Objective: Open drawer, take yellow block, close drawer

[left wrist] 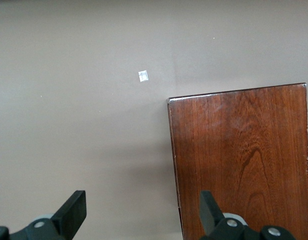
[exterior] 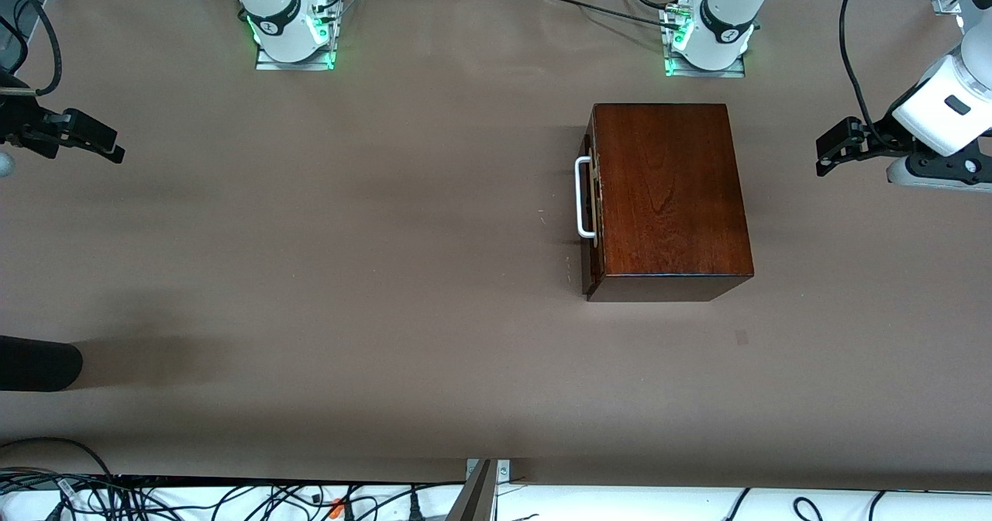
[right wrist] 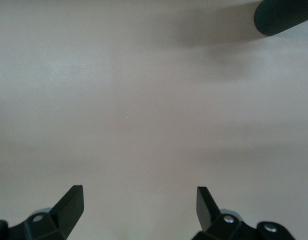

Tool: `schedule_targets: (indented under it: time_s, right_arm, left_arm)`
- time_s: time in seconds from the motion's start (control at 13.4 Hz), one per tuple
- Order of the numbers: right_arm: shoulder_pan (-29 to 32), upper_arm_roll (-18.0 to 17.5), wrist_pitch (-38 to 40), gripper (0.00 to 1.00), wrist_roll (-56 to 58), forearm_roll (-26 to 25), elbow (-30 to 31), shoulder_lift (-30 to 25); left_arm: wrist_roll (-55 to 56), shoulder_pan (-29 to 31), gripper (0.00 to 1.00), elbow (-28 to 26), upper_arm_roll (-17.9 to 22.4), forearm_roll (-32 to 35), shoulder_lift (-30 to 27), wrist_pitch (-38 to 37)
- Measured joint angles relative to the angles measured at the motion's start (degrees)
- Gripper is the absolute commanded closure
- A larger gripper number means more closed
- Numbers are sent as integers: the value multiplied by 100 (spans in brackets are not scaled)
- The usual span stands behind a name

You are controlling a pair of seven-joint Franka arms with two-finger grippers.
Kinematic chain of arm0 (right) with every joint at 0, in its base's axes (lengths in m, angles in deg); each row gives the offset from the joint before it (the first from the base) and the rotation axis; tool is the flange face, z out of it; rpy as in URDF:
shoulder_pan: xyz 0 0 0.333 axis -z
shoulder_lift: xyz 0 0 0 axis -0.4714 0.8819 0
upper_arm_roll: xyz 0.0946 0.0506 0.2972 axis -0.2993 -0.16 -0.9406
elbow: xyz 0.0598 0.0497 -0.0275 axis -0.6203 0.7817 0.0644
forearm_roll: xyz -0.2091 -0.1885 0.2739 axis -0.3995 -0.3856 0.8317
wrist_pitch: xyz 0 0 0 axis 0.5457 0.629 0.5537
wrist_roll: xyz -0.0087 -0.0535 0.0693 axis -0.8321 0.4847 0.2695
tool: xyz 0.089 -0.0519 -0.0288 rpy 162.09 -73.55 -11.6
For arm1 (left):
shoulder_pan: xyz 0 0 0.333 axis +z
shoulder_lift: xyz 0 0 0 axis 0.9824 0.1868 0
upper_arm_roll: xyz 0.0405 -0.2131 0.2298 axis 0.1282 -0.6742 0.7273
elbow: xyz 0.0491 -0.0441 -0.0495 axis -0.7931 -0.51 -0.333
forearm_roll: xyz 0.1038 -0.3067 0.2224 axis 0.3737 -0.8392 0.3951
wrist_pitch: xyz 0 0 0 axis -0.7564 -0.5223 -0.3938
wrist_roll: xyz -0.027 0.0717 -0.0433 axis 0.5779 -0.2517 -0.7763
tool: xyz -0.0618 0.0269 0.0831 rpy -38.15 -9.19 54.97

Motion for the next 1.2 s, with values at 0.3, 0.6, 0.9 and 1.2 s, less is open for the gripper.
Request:
schedule_targets:
  time_s: [0.3,0.6,0.9,1.2]
  right_arm:
    - [0,0,1,0,0,0,0,0]
    - [0,0,1,0,0,0,0,0]
    - [0,0,1,0,0,0,0,0]
    - [0,0,1,0,0,0,0,0]
  left_arm:
    - [0,0,0,0,-2,0,0,0]
    - [0,0,0,1,-12,0,0,-49]
    - [0,-4,0,10,-24,0,-2,-191]
    - [0,-22,0,12,-44,0,-6,-304]
